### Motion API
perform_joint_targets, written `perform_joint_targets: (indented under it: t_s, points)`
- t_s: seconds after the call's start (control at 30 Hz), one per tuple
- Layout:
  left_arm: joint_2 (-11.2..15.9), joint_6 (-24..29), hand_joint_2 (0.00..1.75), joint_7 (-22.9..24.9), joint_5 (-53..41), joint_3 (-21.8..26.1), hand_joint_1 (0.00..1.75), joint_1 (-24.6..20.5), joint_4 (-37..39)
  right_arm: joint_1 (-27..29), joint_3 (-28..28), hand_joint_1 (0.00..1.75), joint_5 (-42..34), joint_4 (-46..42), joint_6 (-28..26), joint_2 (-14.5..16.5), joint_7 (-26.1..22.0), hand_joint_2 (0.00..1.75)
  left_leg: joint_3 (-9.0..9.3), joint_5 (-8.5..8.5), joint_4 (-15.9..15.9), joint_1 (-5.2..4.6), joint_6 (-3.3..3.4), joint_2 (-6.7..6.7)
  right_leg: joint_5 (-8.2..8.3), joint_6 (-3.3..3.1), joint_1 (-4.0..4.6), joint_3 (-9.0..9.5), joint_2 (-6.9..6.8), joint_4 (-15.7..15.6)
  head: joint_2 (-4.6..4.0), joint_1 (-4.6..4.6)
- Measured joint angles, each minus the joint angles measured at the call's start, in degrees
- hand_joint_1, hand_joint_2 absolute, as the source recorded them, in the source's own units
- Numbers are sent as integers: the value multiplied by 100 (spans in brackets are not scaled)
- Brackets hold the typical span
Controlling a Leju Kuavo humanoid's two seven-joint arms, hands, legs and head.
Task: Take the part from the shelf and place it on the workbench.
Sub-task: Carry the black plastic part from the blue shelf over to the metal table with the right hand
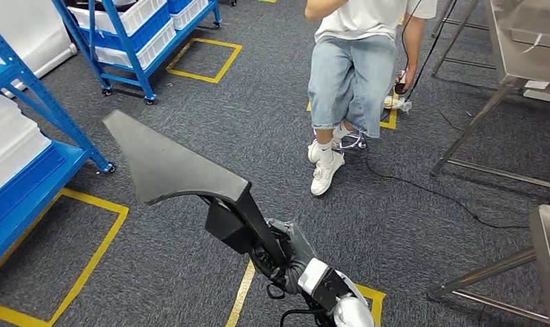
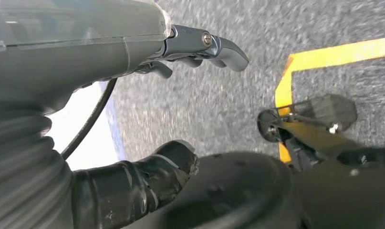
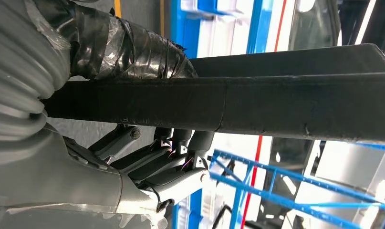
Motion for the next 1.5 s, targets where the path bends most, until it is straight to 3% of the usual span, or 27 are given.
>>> perform_joint_targets:
  t_s: [0.03, 0.1, 0.13, 0.17, 0.23, 0.3, 0.33, 0.37, 0.47, 0.53, 0.6, 0.67, 0.7, 0.77, 0.8, 0.83, 0.87, 0.9, 0.97, 1.03, 1.13, 1.2, 1.27, 1.33, 1.37, 1.43, 1.5]
  points:
    - [2, -2, 175, 3, 0, 3, 0, -3, 0, -5, 1, 169, -1, 4, 2, 8, 1, 175, 33, -17, -74, -4, 16, -47, -1, 31, -6, -24, 51, 12, 0, 1]
    - [3, -2, 175, 9, 1, 7, 0, -11, 0, -8, 1, 169, -1, 9, 4, 13, 3, 175, 56, -2, -121, -4, 69, 47, 13, 93, -19, -48, 142, 7, 0, 0]
    - [4, -2, 175, 12, 2, 8, 0, -14, 0, -9, 1, 169, -1, 10, 4, 12, 3, 175, 74, 13, -152, 4, 104, 110, -12, 119, -13, -63, 97, 37, 0, 3]
    - [6, -2, 175, 14, 4, 9, 0, -13, 0, -16, 1, 169, -2, 13, 6, 12, 3, 175, 90, 30, -185, 15, 139, 177, -92, 144, -4, -120, -15, 155, 0, 17]
    - [9, -1, 175, 14, 13, 15, 0, -8, 0, -37, 1, 169, -3, 19, 10, 12, 3, 175, 107, 38, -218, 15, 187, 307, -401, 192, -6, -391, -331, 711, 0, 46]
    - [11, 24, 175, 14, 25, 24, 0, 2, 0, -46, 1, 169, -4, 39, 11, 13, 3, 175, 110, 21, -218, 7, 205, 445, -652, 239, -48, -727, -467, 1362, 0, 57]
    - [12, 53, 175, 13, 29, 26, 0, 6, 0, -45, 1, 169, -5, 53, 11, 13, 4, 175, 116, 11, -217, 6, 203, 514, -640, 256, -70, -796, -490, 1480, 0, 57]
    - [13, 88, 175, 9, 36, 30, 0, 8, 0, -44, 1, 169, -5, 63, 13, 13, 4, 175, 128, -3, -217, 7, 198, 581, -526, 267, -88, -757, -518, 1390, 0, 57]
    - [14, 188, 175, -11, 62, 45, 0, 6, 0, -54, 1, 169, -7, 72, 19, 14, 4, 175, 199, -65, -211, -6, 140, 742, -19, 234, -71, -221, -784, 332, 0, 56]
    - [14, 230, 175, -19, 88, 63, 0, 2, 0, -65, 2, 169, -8, 72, 23, 17, 4, 175, 237, -102, -212, -30, 75, 837, 41, 179, -10, -52, -911, -23, 0, 54]
    - [14, 268, 175, -22, 111, 77, 0, -15, 0, -67, 3, 169, -10, 71, 24, 20, 4, 175, 278, -128, -233, -37, 8, 945, 30, 116, 10, -43, -811, -52, 0, 51]
    - [29, 300, 175, -28, 132, 91, 0, -29, 0, -69, 3, 169, -12, 68, 23, 25, 4, 175, 264, -241, -108, -16, -50, 821, 50, 40, -21, 2, -689, -115, 0, 50]
    - [37, 309, 175, -32, 142, 104, 0, -31, 0, -74, 3, 169, -13, 67, 23, 35, 3, 175, 173, -372, 104, -7, -69, 684, 62, 2, -42, 27, -636, -145, 0, 49]
    - [44, 319, 175, -38, 156, 141, 0, -22, 0, -81, 3, 169, -15, 68, 26, 56, 3, 175, -185, -708, 816, 3, -83, 437, 59, -46, -46, 42, -530, -152, 0, 43]
    - [44, 321, 175, -38, 159, 155, 0, -14, 0, -79, 3, 169, -15, 73, 26, 64, 4, 175, -379, -817, 1163, 3, -90, 396, 53, -56, -42, 45, -461, -147, 0, 44]
    - [45, 322, 175, -38, 162, 164, 0, -3, 0, -75, 3, 169, -15, 78, 26, 66, 4, 175, -508, -818, 1358, 3, -94, 382, 46, -61, -37, 50, -386, -139, 0, 43]
    - [48, 322, 175, -38, 166, 169, 0, 6, 0, -72, 3, 169, -15, 84, 26, 66, 4, 175, -540, -701, 1336, 4, -94, 376, 38, -58, -35, 56, -304, -127, 0, 43]
    - [54, 323, 175, -38, 169, 171, 0, 11, 0, -69, 3, 169, -15, 89, 26, 66, 4, 175, -464, -482, 1087, 7, -89, 355, 26, -49, -38, 64, -222, -109, 0, 43]
    - [70, 329, 175, -38, 175, 179, 0, 11, 0, -71, 3, 169, -15, 92, 26, 69, 4, 175, -177, -82, 330, 21, -68, 185, -13, -9, -38, 57, -87, -51, 0, 44]
    - [79, 342, 175, -39, 190, 195, 0, 3, 0, -76, 3, 169, -15, 94, 28, 74, 7, 175, -16, 18, -60, 25, -35, 30, -35, 49, -40, 13, 11, 0, 0, 46]
    - [83, 371, 175, -38, 222, 218, 0, -24, 0, -75, 3, 169, -14, 96, 31, 75, 9, 175, 18, 15, -115, 21, 47, 115, -22, 135, -55, -27, 121, 2, 0, 45]
    - [90, 378, 175, -37, 226, 226, 0, -25, 0, -79, 3, 169, -14, 96, 31, 74, 8, 175, 50, 39, -169, 40, 126, 231, -141, 187, -45, -111, -61, 182, 0, 61]
    - [96, 380, 175, -37, 227, 243, 0, -20, 0, -87, 3, 169, -14, 97, 33, 74, 8, 175, 70, 39, -196, 35, 180, 348, -447, 237, -50, -399, -366, 774, 0, 81]
    - [102, 381, 175, -37, 227, 263, 0, -11, 0, -87, 4, 169, -14, 107, 34, 74, 9, 175, 76, 22, -196, 22, 198, 476, -673, 274, -78, -735, -485, 1411, 0, 87]
    - [105, 381, 175, -35, 227, 274, 0, -5, 0, -85, 5, 169, -14, 118, 35, 74, 9, 175, 83, 13, -196, 20, 197, 541, -656, 283, -87, -799, -506, 1517, 0, 86]
    - [107, 379, 175, -35, 227, 292, 0, -2, 0, -85, 5, 169, -14, 138, 35, 74, 10, 175, 118, -14, -195, 20, 182, 657, -333, 273, -93, -590, -575, 1091, 0, 87]
    - [105, 374, 175, -36, 228, 304, 0, -4, 0, -95, 4, 169, -13, 144, 38, 75, 13, 175, 164, -52, -190, 3, 138, 753, -31, 216, -41, -199, -822, 328, 0, 87]
